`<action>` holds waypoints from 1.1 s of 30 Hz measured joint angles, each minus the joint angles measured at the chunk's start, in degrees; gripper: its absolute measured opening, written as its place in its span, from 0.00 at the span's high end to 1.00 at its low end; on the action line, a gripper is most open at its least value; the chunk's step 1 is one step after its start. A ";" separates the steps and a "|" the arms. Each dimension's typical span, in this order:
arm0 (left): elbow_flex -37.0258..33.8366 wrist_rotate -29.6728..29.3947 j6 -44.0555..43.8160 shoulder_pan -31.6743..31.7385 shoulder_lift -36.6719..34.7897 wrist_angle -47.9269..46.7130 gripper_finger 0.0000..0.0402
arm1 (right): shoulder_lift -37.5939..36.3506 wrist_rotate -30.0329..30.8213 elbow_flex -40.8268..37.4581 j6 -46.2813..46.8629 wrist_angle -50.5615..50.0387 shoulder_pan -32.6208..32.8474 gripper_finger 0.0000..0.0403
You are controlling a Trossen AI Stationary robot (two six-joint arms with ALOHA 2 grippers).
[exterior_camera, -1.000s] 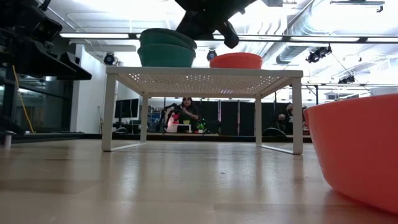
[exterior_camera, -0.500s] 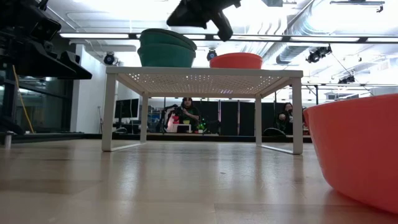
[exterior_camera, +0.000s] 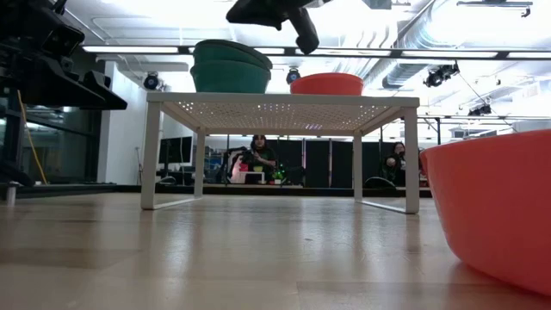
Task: Pick & Place Mini bowls
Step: Stack the white patterned bowl on the white patterned bowl on the shelf
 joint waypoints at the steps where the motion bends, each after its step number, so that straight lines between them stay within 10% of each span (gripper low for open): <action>1: 0.00 0.00 0.00 -0.01 0.00 0.00 0.44 | 0.00 0.56 0.00 0.59 -0.02 0.27 1.00; 23: 0.00 -0.03 -0.02 0.01 0.00 0.00 0.44 | 8.13 15.32 0.92 1.67 10.83 6.90 1.00; 33: 0.00 -0.05 -0.02 0.01 0.00 -0.02 0.44 | 20.03 17.33 28.67 -9.98 -10.26 7.14 1.00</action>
